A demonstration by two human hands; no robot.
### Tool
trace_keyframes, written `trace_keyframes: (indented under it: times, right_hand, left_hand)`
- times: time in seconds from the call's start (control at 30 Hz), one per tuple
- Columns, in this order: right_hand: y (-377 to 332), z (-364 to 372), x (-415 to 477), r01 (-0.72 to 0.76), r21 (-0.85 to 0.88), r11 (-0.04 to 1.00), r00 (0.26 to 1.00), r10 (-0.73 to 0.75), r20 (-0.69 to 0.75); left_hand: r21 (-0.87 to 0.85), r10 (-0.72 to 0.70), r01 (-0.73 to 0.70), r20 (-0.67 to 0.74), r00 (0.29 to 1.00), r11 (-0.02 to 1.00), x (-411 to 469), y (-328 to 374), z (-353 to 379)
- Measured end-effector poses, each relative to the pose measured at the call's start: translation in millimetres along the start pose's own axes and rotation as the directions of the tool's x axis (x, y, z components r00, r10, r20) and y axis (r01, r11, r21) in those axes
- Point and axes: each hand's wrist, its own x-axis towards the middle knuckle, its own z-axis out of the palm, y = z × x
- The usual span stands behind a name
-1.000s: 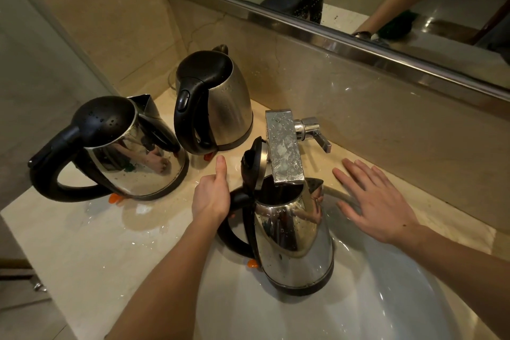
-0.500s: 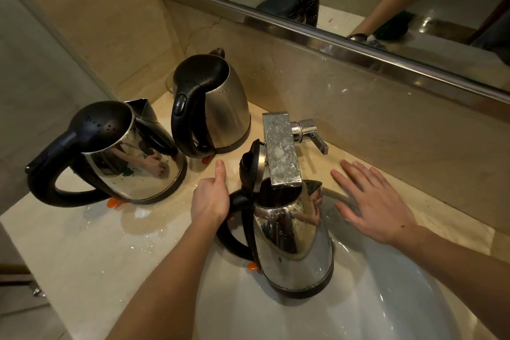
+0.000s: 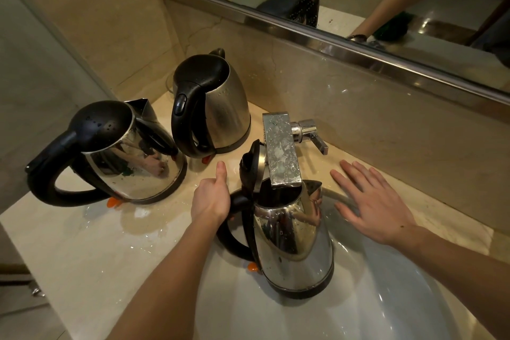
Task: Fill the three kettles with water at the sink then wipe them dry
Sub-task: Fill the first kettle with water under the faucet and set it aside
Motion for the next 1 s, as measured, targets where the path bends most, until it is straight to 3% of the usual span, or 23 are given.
trace_keyframes:
  times: [1.0]
  right_hand:
    - [0.2, 1.1, 0.5, -0.004, -0.029, 1.000, 1.000, 0.004, -0.002]
  left_hand:
    - [-0.030, -0.026, 0.026, 0.013, 1.000, 0.999, -1.5, 1.2, 1.5]
